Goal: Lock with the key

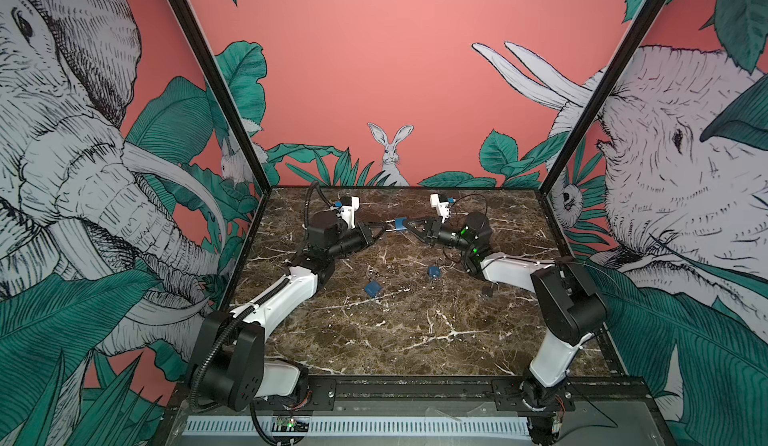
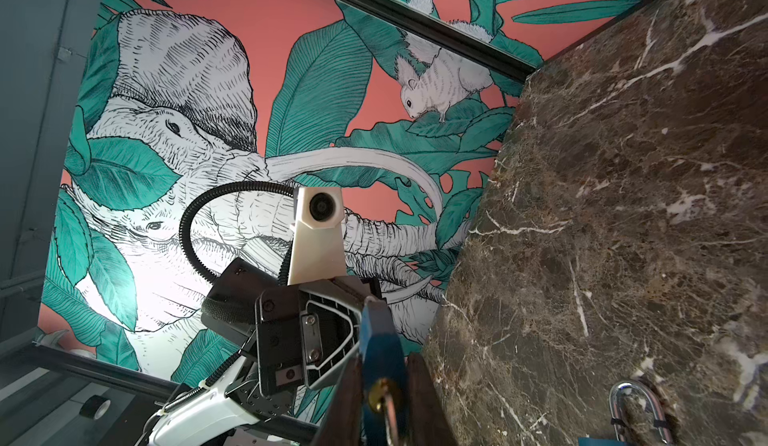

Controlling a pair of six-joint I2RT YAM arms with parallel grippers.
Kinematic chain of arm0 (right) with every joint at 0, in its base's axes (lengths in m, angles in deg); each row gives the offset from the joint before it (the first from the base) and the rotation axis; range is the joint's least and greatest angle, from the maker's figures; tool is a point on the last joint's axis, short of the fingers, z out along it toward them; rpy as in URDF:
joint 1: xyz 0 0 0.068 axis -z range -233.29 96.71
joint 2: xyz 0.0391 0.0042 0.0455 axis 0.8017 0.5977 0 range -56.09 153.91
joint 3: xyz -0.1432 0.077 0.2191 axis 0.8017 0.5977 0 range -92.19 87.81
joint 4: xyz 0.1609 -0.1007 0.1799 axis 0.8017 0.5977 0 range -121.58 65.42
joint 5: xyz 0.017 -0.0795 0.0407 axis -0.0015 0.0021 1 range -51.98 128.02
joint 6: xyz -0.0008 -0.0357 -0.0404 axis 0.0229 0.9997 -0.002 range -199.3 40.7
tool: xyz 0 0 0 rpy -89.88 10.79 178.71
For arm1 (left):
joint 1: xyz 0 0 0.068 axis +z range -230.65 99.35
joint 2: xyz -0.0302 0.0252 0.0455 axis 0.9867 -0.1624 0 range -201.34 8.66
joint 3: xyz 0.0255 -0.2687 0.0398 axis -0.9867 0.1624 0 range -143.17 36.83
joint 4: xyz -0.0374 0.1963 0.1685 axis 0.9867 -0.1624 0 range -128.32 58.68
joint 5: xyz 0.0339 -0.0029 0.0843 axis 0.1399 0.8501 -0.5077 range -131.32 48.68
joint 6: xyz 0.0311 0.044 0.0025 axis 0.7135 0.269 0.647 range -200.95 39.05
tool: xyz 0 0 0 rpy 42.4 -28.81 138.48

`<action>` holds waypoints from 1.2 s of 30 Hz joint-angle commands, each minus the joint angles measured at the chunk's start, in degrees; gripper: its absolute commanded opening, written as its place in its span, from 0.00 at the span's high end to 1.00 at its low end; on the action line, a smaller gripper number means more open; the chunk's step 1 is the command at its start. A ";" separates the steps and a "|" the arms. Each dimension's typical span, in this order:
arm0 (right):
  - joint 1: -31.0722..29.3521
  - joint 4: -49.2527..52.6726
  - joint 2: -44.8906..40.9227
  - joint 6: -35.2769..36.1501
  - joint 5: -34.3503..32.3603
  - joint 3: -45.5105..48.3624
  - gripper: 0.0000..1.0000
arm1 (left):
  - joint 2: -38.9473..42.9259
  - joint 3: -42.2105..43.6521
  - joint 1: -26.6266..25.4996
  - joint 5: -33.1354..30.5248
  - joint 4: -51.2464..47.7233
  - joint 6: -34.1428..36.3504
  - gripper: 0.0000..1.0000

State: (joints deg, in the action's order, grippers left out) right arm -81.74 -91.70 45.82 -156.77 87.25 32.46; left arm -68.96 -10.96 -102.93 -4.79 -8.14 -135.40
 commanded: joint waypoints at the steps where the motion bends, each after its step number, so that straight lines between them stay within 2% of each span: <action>1: -5.68 -6.31 -0.75 -0.53 5.17 -2.91 1.00 | -1.88 -2.66 -3.89 7.29 -0.59 1.46 1.00; 14: -8.15 0.25 -3.07 4.35 6.13 -3.12 1.00 | -4.66 -6.41 -6.31 8.15 -1.88 2.25 1.00; 23: -12.02 3.25 0.43 5.24 8.98 -7.53 1.00 | -8.02 -10.53 -11.80 9.13 0.59 1.75 1.00; 36: -10.23 3.99 -2.21 6.47 8.51 -4.88 1.00 | -5.44 -8.09 -9.90 8.26 -0.41 2.16 1.00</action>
State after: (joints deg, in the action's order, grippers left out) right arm -82.96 -83.94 45.32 -150.93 85.50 28.68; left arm -74.91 -19.48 -105.01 -10.38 -10.17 -135.34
